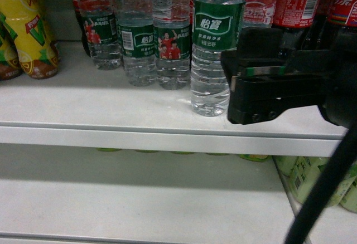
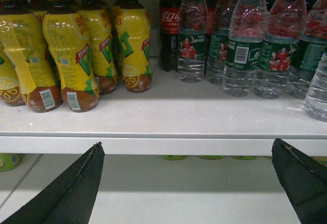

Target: Move water from second to third shelf

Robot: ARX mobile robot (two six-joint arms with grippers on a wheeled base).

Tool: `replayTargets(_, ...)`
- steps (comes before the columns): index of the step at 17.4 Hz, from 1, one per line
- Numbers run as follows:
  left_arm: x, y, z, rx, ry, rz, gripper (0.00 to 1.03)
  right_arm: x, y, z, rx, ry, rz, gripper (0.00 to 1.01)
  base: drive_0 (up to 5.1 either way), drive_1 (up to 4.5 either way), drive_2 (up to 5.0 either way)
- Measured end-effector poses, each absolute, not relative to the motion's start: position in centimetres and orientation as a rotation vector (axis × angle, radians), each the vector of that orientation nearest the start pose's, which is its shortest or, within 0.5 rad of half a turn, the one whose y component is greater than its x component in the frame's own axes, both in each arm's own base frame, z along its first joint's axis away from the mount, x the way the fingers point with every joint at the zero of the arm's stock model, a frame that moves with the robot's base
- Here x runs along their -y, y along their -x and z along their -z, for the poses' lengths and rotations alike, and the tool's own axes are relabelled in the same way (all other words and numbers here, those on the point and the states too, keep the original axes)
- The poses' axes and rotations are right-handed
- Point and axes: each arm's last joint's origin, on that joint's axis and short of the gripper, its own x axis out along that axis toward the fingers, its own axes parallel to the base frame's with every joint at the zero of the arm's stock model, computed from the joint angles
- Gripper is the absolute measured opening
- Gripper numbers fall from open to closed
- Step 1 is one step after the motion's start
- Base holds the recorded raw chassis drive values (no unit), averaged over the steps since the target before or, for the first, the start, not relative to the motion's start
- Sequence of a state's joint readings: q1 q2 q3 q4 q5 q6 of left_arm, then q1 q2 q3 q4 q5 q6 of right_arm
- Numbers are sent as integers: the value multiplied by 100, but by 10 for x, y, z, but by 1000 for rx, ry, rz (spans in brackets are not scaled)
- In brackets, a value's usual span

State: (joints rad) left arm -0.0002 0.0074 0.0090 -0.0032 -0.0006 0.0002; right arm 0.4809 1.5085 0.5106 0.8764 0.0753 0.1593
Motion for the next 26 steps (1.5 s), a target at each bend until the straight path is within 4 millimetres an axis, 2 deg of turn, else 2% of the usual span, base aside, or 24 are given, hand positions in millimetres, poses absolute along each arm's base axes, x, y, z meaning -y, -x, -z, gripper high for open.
replayTargets(7,0,-98,-166,-2,0,0,98,-156,-281,-187,-157,-141,-367,98,0,0,0)
replayTargets(11,0,-98,-166,-2,0,0,98,-168,-292,-188,-161,-131,-347,98,0,0,0)
replayTargets(17,0,-98,-166,-2,0,0,98,-177,-306,-189,-149,-84,-313,98,0,0,0)
replayTargets(18,0,-98,-166,-2,0,0,98,-182,-314,-190,-140,-68,-300,98,0,0,0)
replayTargets(26,0,-98,-166,-2,0,0,98,-193,-341,-189,-122,-18,-246,98,0,0,0)
